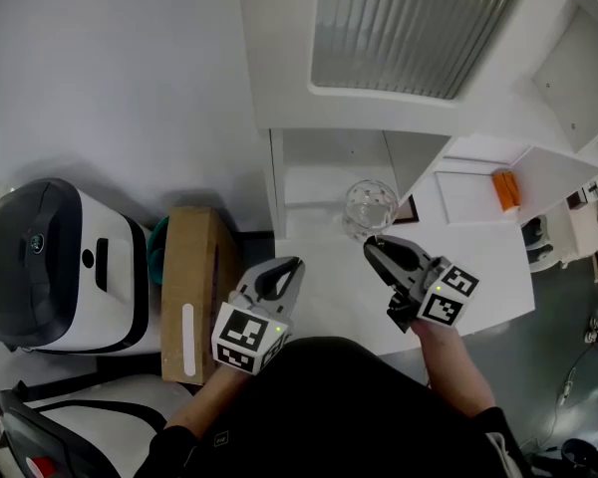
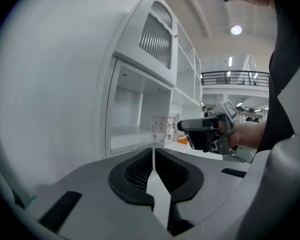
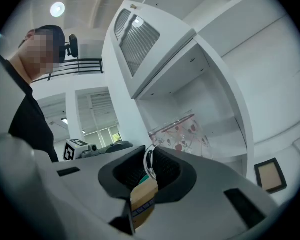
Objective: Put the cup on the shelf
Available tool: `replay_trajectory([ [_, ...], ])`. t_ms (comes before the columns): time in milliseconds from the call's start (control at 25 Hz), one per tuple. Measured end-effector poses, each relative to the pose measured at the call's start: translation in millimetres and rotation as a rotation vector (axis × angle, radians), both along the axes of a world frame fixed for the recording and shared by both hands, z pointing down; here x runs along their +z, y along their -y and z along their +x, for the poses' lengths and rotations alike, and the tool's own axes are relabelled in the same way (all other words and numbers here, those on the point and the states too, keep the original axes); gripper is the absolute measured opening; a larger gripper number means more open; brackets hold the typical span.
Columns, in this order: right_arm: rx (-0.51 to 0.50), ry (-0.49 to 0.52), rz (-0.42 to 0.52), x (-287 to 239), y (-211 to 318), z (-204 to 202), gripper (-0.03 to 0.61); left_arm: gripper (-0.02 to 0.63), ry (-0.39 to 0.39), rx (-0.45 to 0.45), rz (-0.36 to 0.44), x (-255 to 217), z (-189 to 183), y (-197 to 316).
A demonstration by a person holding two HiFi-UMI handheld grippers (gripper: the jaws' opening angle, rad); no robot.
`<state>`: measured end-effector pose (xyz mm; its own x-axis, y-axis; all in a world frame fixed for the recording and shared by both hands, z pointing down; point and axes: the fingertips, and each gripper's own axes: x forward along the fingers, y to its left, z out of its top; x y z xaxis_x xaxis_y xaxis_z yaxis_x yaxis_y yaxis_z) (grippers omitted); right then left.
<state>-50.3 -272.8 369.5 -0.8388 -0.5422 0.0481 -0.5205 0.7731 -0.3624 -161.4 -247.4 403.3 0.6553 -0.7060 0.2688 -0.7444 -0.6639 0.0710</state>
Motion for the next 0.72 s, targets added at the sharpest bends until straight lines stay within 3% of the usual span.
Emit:
replay_trajectory([
  [720, 0.066, 0.006, -0.043, 17, 92, 15, 0.046, 0.028, -0.010, 0.021, -0.036, 12, 15, 18],
])
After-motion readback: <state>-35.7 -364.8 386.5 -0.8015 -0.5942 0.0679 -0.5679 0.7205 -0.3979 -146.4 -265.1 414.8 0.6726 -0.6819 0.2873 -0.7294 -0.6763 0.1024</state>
